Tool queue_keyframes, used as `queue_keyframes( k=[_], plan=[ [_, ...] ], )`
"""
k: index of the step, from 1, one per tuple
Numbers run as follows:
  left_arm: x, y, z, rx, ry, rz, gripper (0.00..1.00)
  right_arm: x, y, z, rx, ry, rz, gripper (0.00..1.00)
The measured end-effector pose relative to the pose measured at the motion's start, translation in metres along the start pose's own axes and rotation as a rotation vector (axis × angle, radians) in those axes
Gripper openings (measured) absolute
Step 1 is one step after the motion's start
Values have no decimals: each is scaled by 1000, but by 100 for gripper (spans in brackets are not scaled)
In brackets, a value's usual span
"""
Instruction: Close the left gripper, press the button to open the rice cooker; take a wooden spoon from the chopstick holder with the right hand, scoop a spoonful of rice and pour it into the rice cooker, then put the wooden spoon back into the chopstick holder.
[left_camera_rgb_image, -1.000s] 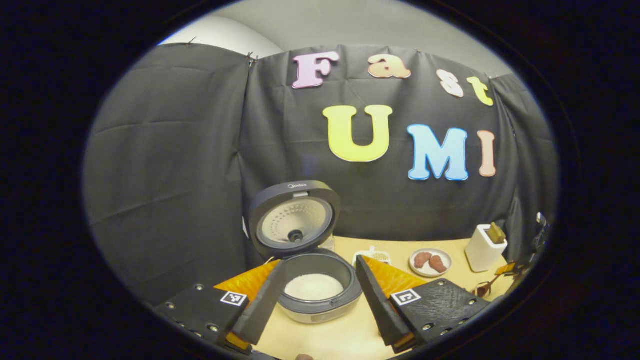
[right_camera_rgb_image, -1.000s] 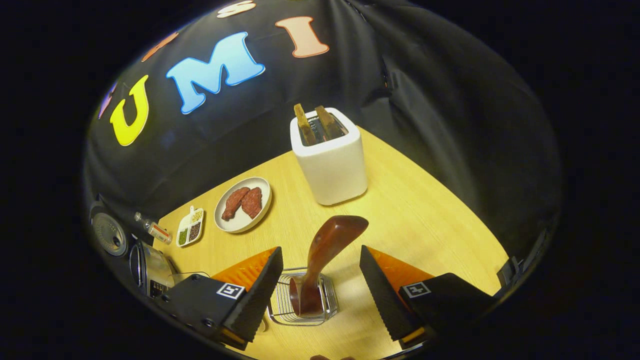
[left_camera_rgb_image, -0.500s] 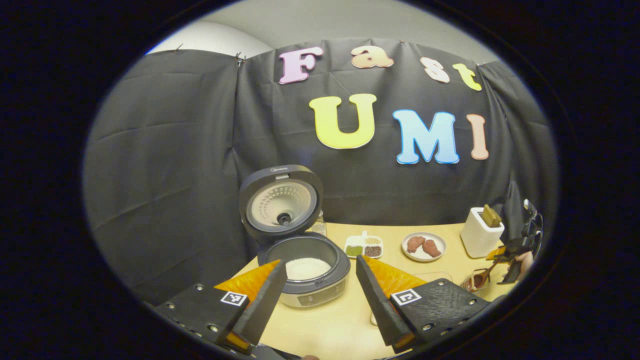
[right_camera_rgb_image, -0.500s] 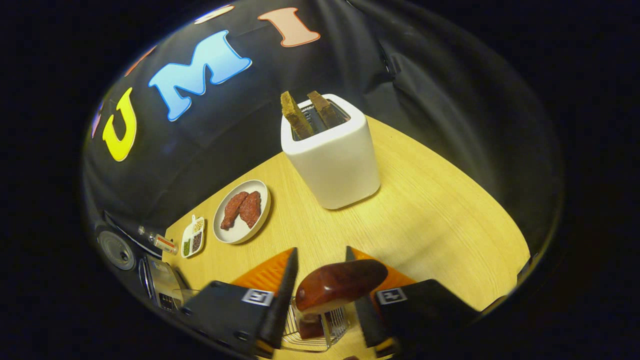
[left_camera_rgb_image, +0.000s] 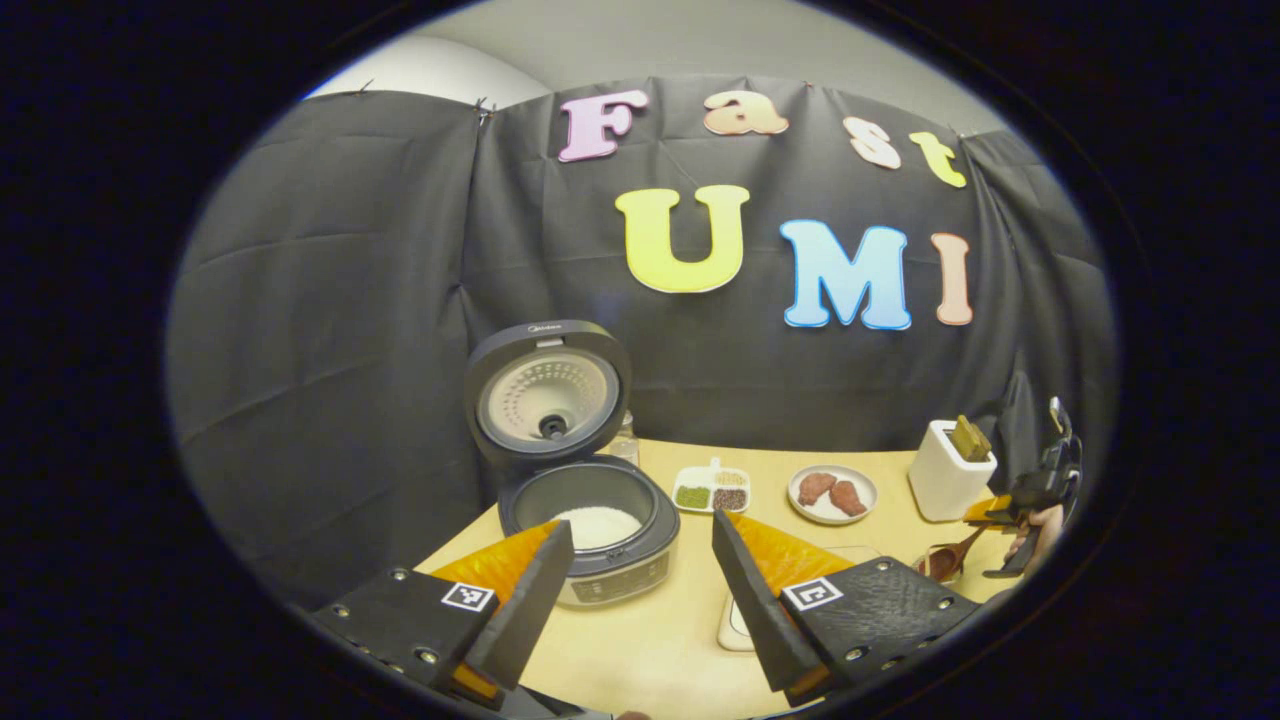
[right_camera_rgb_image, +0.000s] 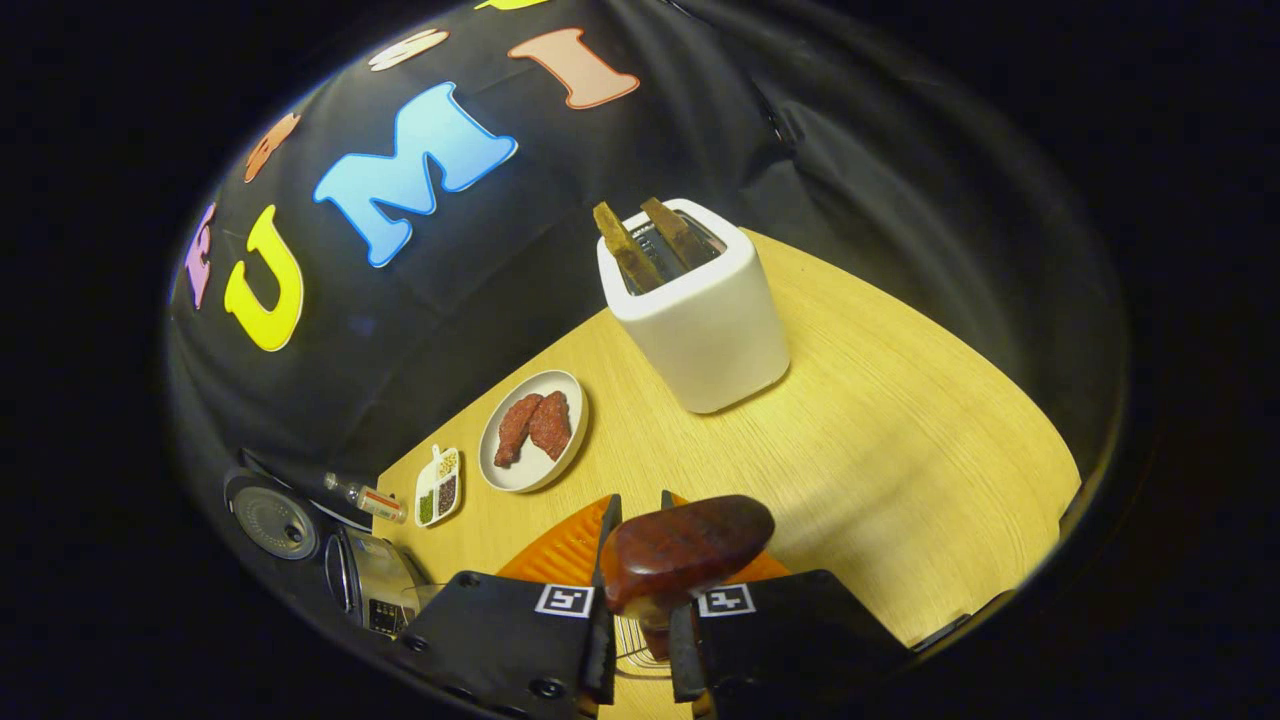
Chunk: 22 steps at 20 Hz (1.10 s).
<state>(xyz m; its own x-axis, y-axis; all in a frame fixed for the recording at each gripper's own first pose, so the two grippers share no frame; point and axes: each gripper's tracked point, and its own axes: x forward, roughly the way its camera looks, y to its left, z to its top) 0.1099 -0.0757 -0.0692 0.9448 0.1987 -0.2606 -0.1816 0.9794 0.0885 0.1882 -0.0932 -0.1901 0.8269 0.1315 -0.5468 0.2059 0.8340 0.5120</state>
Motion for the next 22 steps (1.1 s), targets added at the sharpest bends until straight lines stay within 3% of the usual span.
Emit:
queue_keyframes(
  k=[3,6,11,16,22],
  plan=[
    [7,6,2,24,-7,-20,88,-26,13,14,-66,-59,0,19],
    [15,13,4,10,-15,-58,89,-53,22,30,-111,-136,-25,23],
    [30,35,-1,17,-22,-112,89,-93,16,39,-93,-230,-103,19],
    [50,34,-7,-21,-21,-236,89,-140,2,25,-53,-289,-184,19],
    [61,29,-15,24,-45,-353,89,-174,16,2,-43,-333,-224,23]
  ],
)
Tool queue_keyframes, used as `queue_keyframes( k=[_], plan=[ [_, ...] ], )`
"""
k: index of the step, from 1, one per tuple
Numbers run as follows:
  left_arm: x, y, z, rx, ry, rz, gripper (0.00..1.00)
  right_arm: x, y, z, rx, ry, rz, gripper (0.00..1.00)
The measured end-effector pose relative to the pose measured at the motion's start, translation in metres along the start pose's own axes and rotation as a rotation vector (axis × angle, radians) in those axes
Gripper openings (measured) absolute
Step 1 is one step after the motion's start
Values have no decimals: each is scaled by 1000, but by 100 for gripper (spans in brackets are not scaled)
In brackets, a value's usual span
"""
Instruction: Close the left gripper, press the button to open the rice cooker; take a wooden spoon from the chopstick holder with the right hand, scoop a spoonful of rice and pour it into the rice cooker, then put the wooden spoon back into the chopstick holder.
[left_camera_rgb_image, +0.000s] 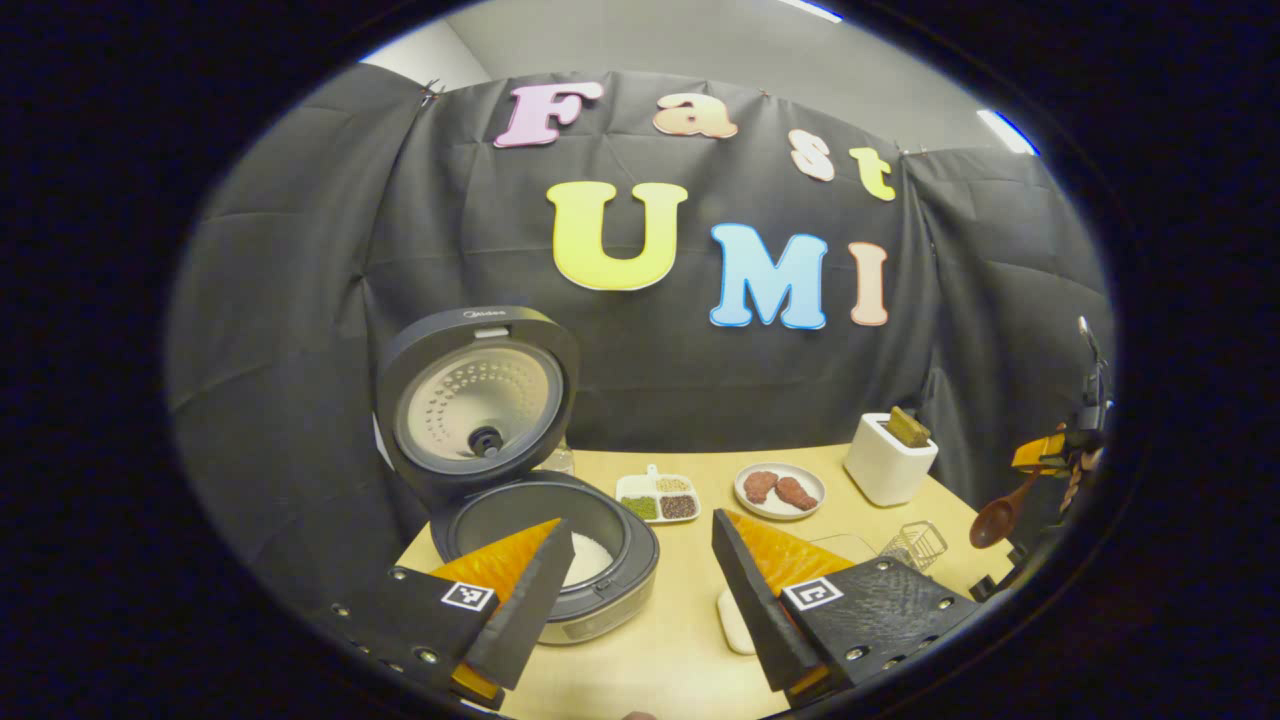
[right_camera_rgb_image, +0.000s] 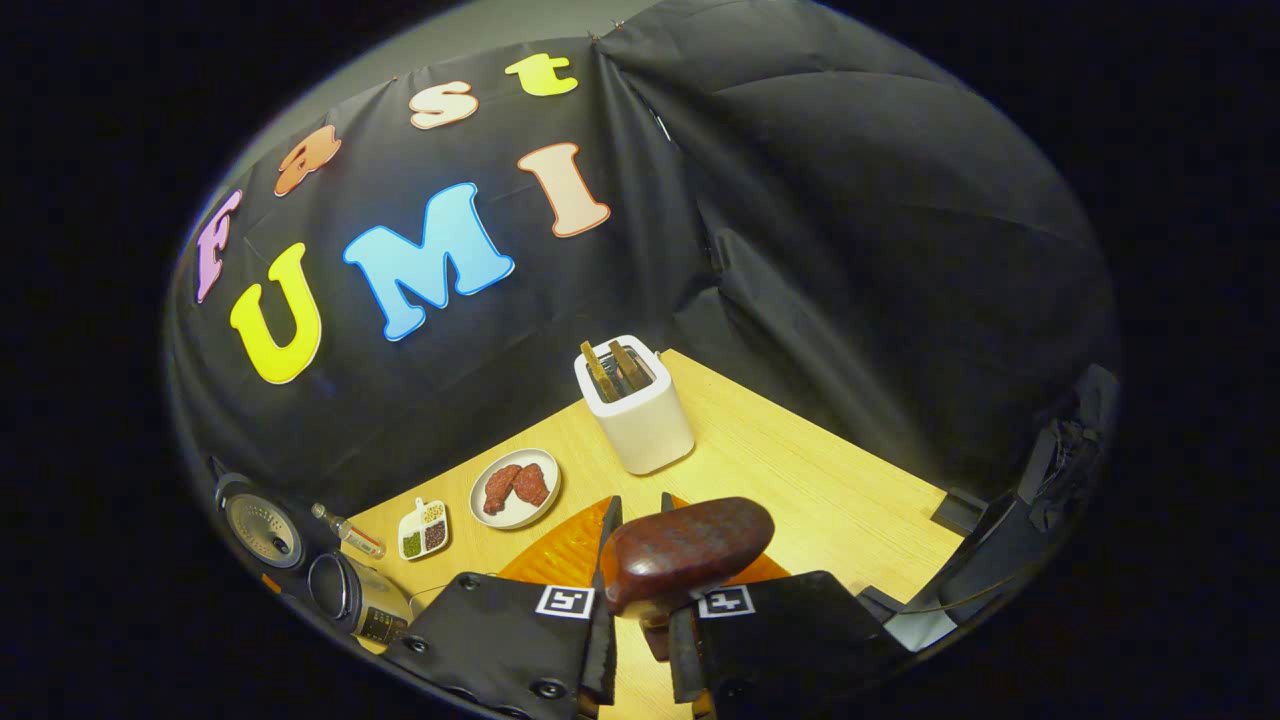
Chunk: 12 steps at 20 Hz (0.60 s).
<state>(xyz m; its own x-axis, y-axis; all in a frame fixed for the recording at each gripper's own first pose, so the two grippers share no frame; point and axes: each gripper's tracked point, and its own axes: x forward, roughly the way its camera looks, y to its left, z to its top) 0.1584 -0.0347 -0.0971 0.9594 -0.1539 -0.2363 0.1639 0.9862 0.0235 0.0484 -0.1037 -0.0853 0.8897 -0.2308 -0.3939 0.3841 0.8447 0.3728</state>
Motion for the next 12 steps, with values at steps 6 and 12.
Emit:
queue_keyframes(
  k=[6,12],
  plan=[
    [-7,22,-20,-20,8,-20,89,-16,62,-13,1,-3,92,19],
    [-26,69,-40,-74,28,47,88,-11,135,-27,-50,41,219,19]
  ],
)
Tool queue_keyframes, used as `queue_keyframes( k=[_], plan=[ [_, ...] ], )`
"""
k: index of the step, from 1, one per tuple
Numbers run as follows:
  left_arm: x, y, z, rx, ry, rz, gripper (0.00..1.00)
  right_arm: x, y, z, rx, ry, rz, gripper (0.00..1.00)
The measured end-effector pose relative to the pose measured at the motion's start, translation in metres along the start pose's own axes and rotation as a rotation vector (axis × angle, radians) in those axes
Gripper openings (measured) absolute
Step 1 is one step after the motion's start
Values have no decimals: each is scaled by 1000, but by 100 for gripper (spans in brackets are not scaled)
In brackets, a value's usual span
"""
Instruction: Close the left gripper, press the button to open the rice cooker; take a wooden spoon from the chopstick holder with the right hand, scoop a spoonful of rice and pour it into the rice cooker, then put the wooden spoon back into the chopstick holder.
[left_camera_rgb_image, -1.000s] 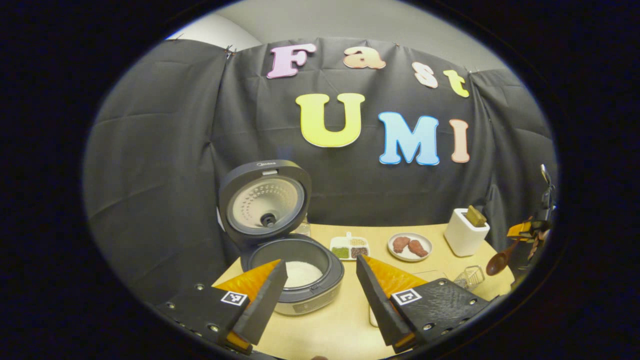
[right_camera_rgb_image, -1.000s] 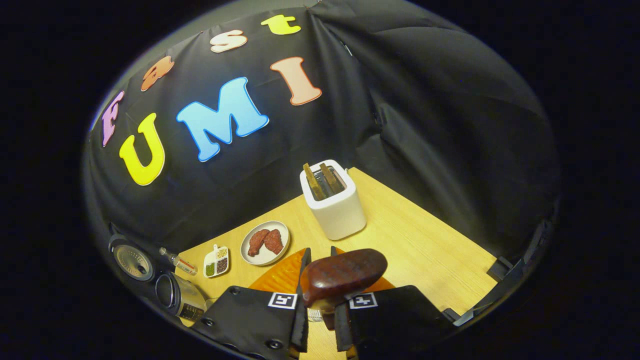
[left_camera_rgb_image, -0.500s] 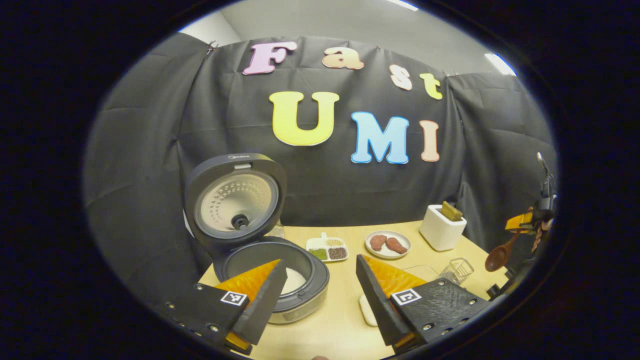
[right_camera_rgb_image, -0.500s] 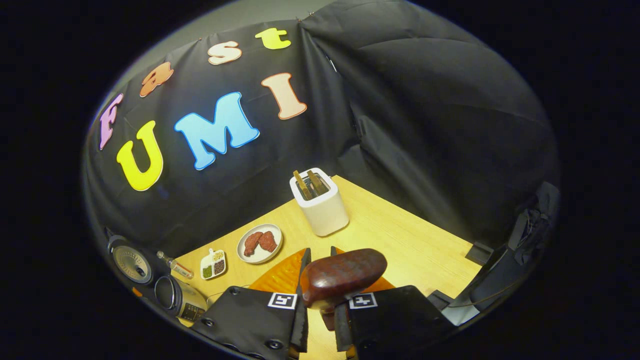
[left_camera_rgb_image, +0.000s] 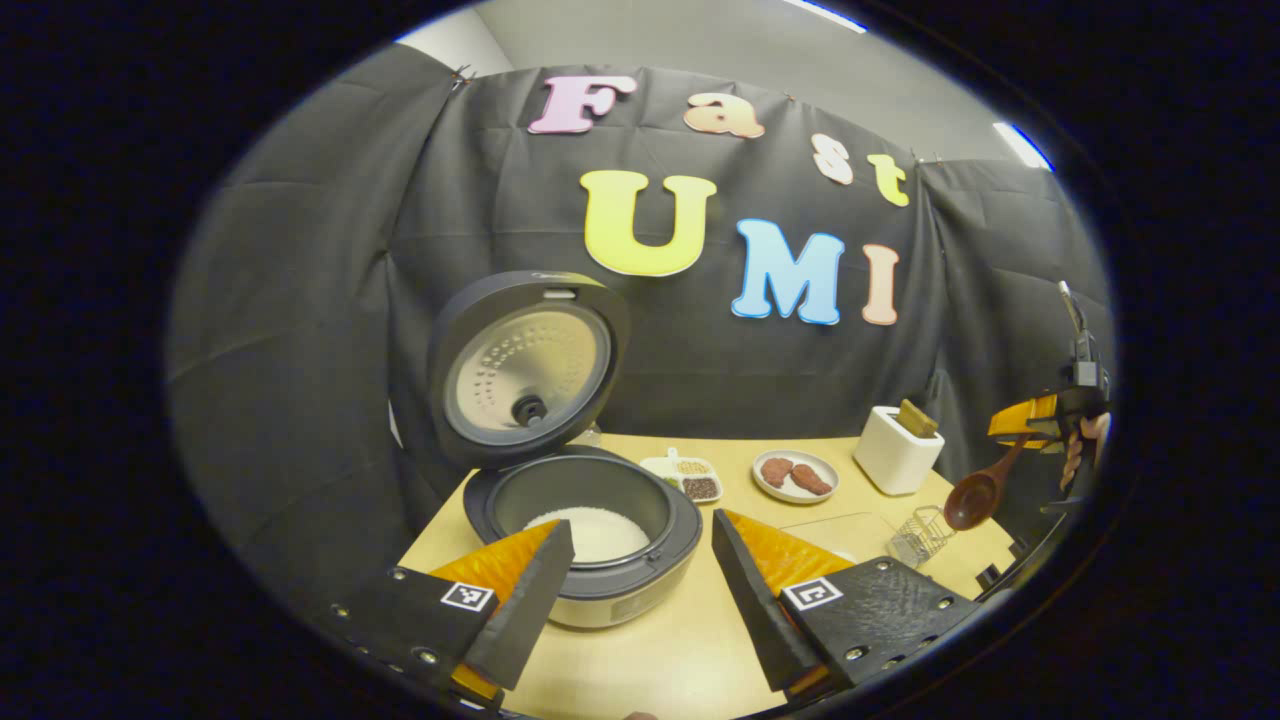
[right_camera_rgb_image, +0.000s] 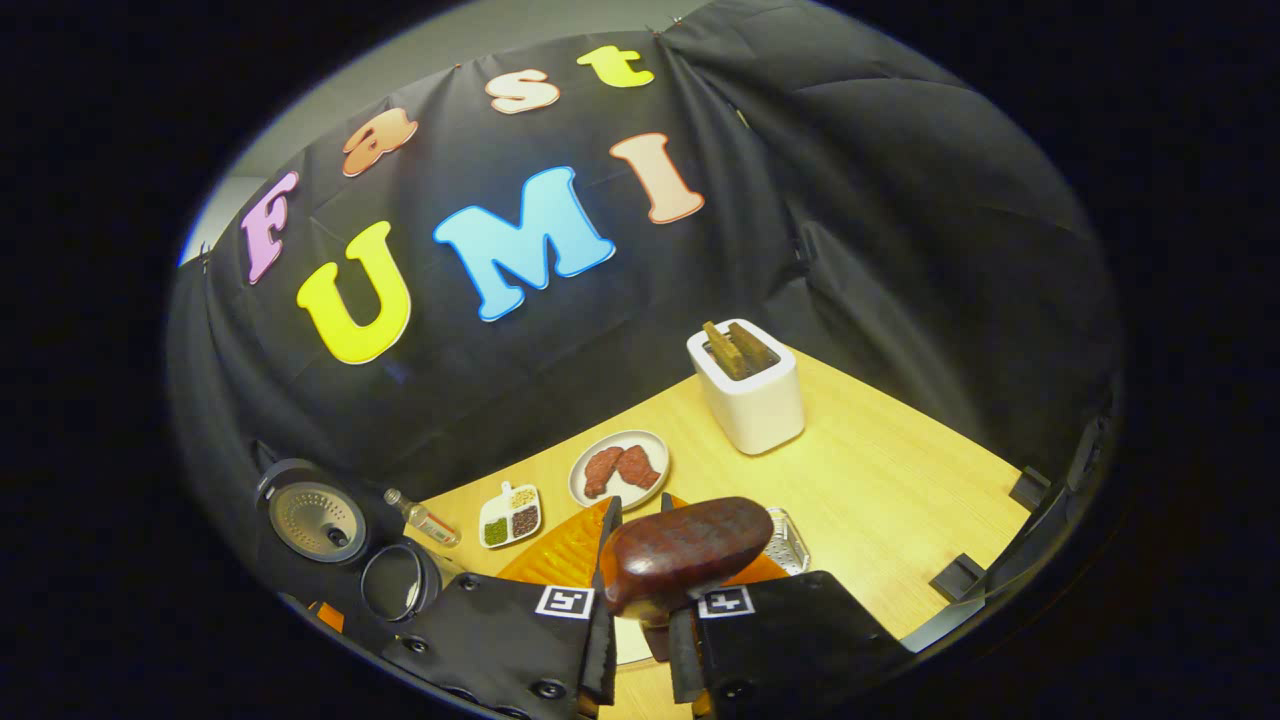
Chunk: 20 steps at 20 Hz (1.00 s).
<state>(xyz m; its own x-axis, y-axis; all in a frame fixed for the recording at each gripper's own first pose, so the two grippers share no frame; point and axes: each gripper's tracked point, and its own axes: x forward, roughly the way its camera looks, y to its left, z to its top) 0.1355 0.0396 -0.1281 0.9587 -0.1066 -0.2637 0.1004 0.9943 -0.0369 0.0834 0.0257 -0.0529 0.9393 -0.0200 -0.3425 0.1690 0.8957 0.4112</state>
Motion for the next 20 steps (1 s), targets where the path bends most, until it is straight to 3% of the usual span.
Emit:
queue_keyframes(
  k=[7,8,15,16,20],
  plan=[
    [-12,37,-29,-64,38,71,88,50,49,-42,-192,77,78,20],
    [-13,41,-33,-74,45,78,89,61,51,-53,-228,86,77,24],
    [-26,64,-58,-111,92,132,89,122,48,-103,-389,138,36,21],
    [-27,66,-60,-115,95,135,89,127,44,-109,-419,148,24,24],
    [-32,76,-59,-124,89,154,89,137,32,-147,-469,224,9,22]
  ],
)
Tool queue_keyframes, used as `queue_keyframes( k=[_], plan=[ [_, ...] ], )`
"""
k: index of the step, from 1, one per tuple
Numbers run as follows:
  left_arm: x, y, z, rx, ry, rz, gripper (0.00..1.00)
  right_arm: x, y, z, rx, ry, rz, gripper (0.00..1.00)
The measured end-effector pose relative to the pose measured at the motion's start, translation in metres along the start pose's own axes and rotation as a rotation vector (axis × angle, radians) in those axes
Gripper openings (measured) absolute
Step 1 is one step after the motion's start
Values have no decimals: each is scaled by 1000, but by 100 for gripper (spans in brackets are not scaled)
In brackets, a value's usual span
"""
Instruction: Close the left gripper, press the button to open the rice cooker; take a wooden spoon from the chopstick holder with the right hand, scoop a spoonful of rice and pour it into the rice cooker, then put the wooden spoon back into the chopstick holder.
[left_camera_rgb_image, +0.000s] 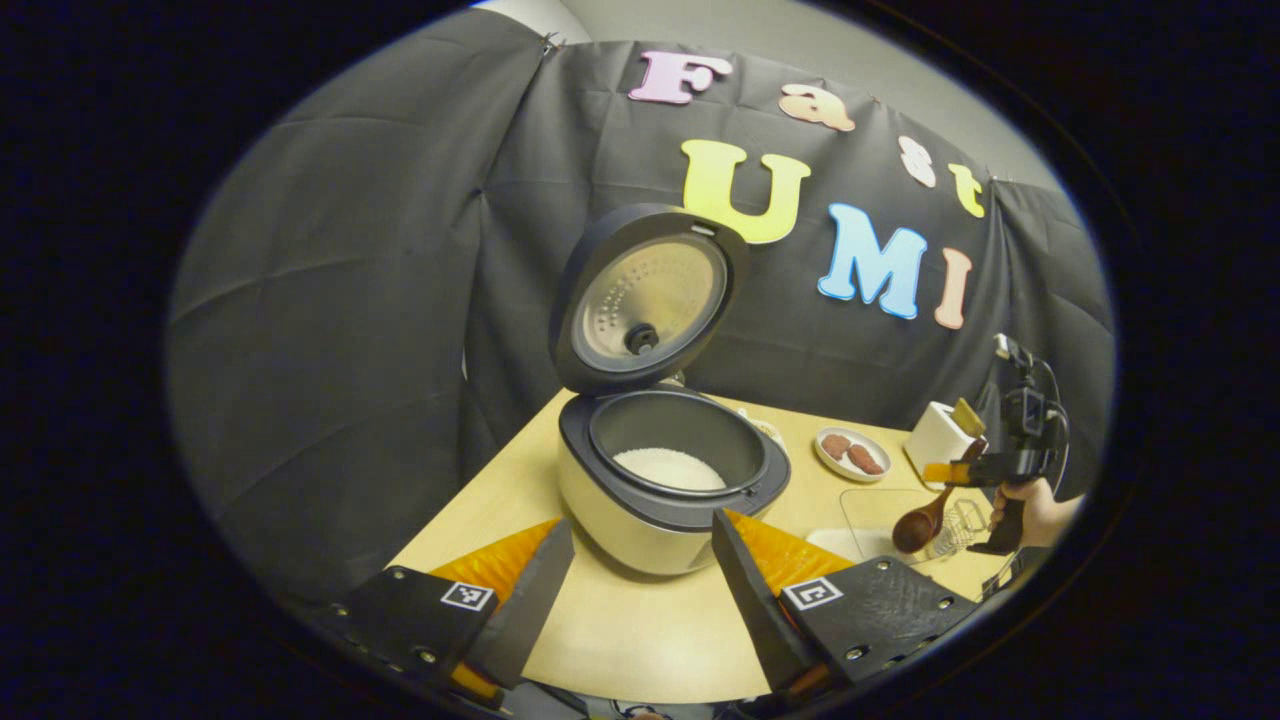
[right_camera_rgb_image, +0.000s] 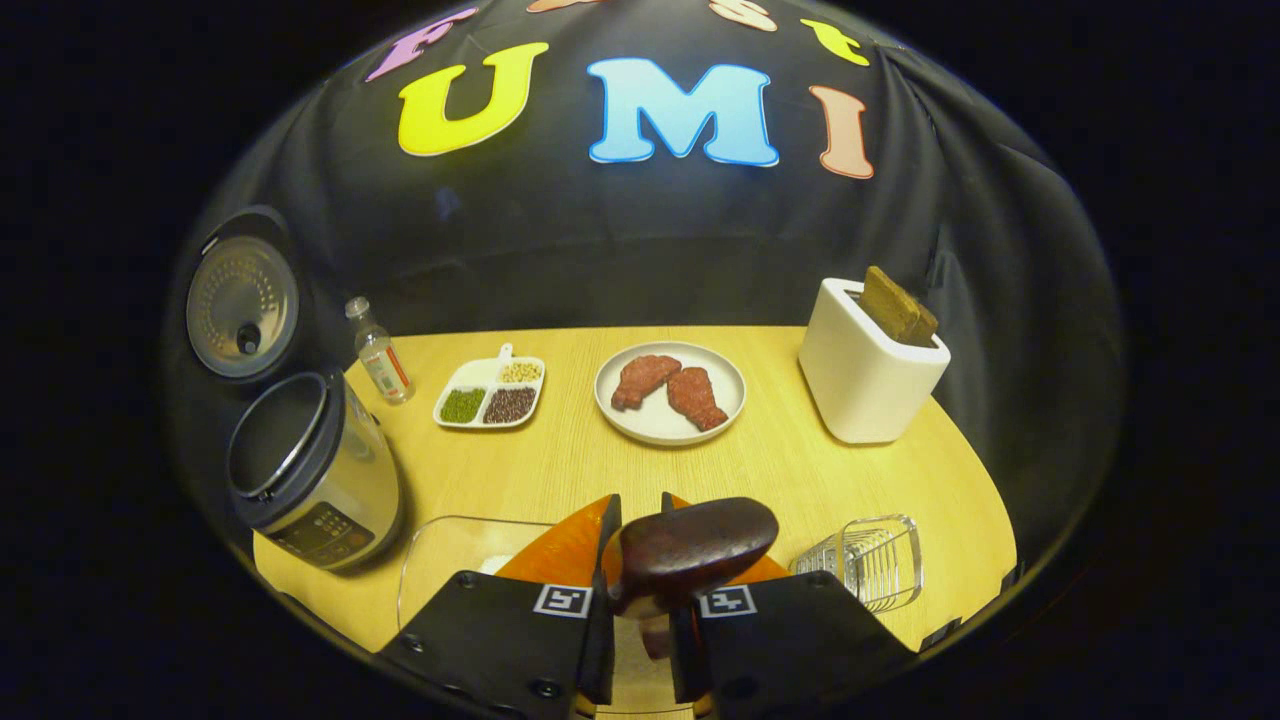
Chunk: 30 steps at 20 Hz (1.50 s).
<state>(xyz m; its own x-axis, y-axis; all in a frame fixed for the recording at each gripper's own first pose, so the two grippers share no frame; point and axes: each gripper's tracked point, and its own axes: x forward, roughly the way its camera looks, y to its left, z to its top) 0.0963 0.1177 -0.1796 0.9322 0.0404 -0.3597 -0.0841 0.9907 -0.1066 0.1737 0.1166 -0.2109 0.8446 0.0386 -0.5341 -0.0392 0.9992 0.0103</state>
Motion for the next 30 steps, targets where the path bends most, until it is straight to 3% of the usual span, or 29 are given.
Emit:
queue_keyframes(
  k=[3,8,13,17,20,24,25,30],
  plan=[
    [-2,1,1,-7,-7,6,89,3,13,-7,0,3,17,21],
    [-3,-5,1,-9,-9,4,89,0,52,-26,59,73,112,22],
    [-13,-7,3,-6,-23,13,89,-5,78,-36,255,164,190,22],
    [-21,-4,0,-28,-19,31,89,-11,78,-36,312,183,213,22],
    [-26,-3,-5,-50,-7,43,89,-19,66,-23,445,174,217,22],
    [-29,2,-2,-55,-15,62,89,-24,34,-4,523,134,174,21],
    [-28,4,-1,-53,-19,65,89,-26,28,-1,568,133,170,24],
    [-22,12,4,-46,-23,73,89,-41,-12,13,799,130,113,21]
  ],
)
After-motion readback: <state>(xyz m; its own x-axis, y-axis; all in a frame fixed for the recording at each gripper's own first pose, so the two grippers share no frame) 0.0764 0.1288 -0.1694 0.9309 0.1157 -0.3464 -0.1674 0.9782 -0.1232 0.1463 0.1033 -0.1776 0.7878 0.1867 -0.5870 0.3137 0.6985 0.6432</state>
